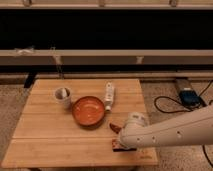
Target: Push the eraser across the table
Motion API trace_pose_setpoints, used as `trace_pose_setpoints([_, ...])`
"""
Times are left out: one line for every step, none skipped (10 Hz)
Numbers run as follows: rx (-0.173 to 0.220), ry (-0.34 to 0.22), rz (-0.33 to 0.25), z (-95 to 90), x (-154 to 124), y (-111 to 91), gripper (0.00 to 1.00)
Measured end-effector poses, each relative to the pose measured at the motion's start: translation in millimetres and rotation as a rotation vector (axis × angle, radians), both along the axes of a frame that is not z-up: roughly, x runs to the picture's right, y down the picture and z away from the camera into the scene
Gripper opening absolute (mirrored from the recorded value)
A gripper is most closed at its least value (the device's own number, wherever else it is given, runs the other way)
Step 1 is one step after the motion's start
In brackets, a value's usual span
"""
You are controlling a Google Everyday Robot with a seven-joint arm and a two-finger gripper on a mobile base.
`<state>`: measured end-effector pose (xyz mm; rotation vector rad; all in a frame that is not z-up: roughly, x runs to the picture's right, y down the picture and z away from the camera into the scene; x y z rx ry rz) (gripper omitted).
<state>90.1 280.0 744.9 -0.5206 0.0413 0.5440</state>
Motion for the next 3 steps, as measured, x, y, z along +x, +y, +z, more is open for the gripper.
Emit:
trace_pose_setpoints([0.014, -0.015, 0.004, -2.1, -2.9, -2.1, 0.03])
trace_pose_setpoints([0.016, -0.016, 0.005, -2.4, -2.7, -1.9, 0.03])
trace_pose_setpoints([0.016, -0.018, 0.003, -2.3, -3.7, -2.2, 0.03])
